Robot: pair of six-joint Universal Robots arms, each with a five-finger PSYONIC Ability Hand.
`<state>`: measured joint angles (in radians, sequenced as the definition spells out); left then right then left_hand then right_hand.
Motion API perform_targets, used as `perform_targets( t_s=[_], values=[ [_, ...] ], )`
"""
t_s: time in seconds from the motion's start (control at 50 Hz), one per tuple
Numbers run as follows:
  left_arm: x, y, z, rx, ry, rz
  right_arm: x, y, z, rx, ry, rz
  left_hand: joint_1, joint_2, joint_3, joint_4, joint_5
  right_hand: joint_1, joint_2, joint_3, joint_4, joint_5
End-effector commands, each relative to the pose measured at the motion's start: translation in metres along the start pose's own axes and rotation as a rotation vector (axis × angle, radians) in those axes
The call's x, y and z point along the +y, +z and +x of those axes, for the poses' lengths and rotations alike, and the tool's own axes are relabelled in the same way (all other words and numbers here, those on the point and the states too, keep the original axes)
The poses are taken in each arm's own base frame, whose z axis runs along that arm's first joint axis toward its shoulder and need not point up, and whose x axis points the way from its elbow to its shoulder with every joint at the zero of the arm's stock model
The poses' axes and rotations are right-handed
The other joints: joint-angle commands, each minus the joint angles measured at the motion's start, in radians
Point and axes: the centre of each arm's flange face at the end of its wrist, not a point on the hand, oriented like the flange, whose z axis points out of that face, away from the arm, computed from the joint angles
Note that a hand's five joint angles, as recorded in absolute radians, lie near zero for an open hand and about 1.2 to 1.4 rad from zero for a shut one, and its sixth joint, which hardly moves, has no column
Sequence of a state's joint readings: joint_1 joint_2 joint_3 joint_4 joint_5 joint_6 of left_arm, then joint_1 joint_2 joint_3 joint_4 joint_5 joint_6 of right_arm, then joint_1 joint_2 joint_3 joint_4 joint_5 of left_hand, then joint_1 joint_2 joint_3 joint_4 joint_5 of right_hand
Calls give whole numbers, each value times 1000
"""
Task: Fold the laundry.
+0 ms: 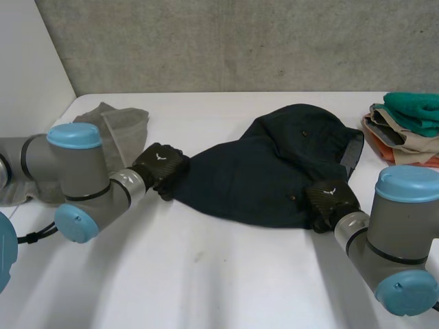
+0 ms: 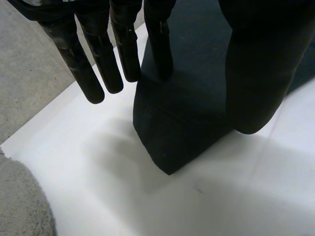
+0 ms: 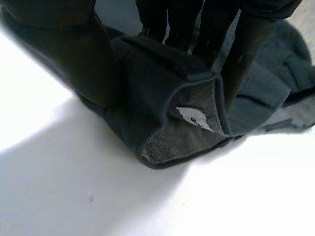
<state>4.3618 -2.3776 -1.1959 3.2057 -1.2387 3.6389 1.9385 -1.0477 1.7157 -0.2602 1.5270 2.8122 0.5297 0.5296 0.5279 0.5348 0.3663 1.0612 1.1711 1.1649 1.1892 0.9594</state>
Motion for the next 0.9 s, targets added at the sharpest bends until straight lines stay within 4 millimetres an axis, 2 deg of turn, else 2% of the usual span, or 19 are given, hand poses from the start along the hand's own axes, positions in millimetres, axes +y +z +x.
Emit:
perform_targets(
  t_s=[0.02, 0.08, 0.18, 0.3, 0.4, 0.42, 0.5, 0.62, 0.64, 0.66, 0.72, 0.74, 0.8, 0.82, 0.88, 0.9],
  values=[
    [0, -1, 5, 11, -8, -2, -42, -17, 11, 48, -7, 167, 57, 57, 59, 52, 46, 335, 225, 231, 207, 262],
    [-1, -1, 6, 12, -11, -2, -55, -24, 13, 54, -6, 211, 19, 19, 20, 13, 7, 335, 225, 231, 207, 262],
    [-1, -1, 8, 17, -14, -5, -88, -47, -3, 18, -28, 316, -25, -25, -24, -31, -37, 335, 225, 231, 207, 262],
    [2, -4, 15, 38, -17, -26, -105, -59, -6, 6, -31, 355, -46, -46, -44, -51, -57, 335, 225, 231, 207, 262],
    [-1, -2, 12, 23, -14, -11, -113, -70, -4, -3, -20, 353, 4, 4, 5, -2, -8, 335, 225, 231, 207, 262],
    [-2, -2, 12, 21, -13, -7, -114, -71, -4, -5, -17, 354, 59, 59, 61, 54, 48, 335, 225, 231, 207, 262],
    [-4, 1, 9, 7, -24, 16, -123, -80, -2, 1, 0, 385, 850, 851, 852, 845, 839, 335, 225, 231, 207, 262],
    [-13, -5, 11, -13, -95, 22, -137, -84, 8, 32, -1, 426, 867, 867, 868, 861, 855, 335, 225, 231, 207, 262],
    [-21, -8, 6, -32, -97, 38, -143, -87, 10, 36, -7, 435, 867, 867, 868, 861, 855, 335, 225, 231, 207, 262],
    [-43, -19, -6, -82, -96, 81, -147, -88, 11, 35, -11, 438, 867, 867, 868, 861, 855, 335, 225, 231, 207, 262],
    [-76, -40, -23, -150, -94, 156, -165, -96, 17, 42, -37, 449, 867, 867, 868, 861, 855, 335, 225, 231, 207, 262],
    [-97, -55, -31, -185, -94, 210, -170, -98, 19, 45, -44, 451, 867, 867, 868, 861, 855, 335, 225, 231, 207, 262],
    [-129, -79, -42, -234, -95, 302, -193, -108, 26, 55, -61, 470, 867, 867, 868, 861, 855, 335, 225, 231, 207, 262],
    [-153, -100, -48, -265, -96, 376, -199, -112, 28, 58, -62, 480, 867, 867, 868, 861, 855, 335, 225, 231, 207, 262],
    [-185, -132, -56, -310, -98, 476, -228, -133, 37, 83, -65, 551, 867, 867, 868, 861, 855, 335, 225, 231, 207, 262],
    [-202, -152, -59, -336, -100, 538, -234, -139, 40, 91, -64, 571, 867, 867, 868, 861, 855, 335, 225, 231, 207, 262]
  ],
)
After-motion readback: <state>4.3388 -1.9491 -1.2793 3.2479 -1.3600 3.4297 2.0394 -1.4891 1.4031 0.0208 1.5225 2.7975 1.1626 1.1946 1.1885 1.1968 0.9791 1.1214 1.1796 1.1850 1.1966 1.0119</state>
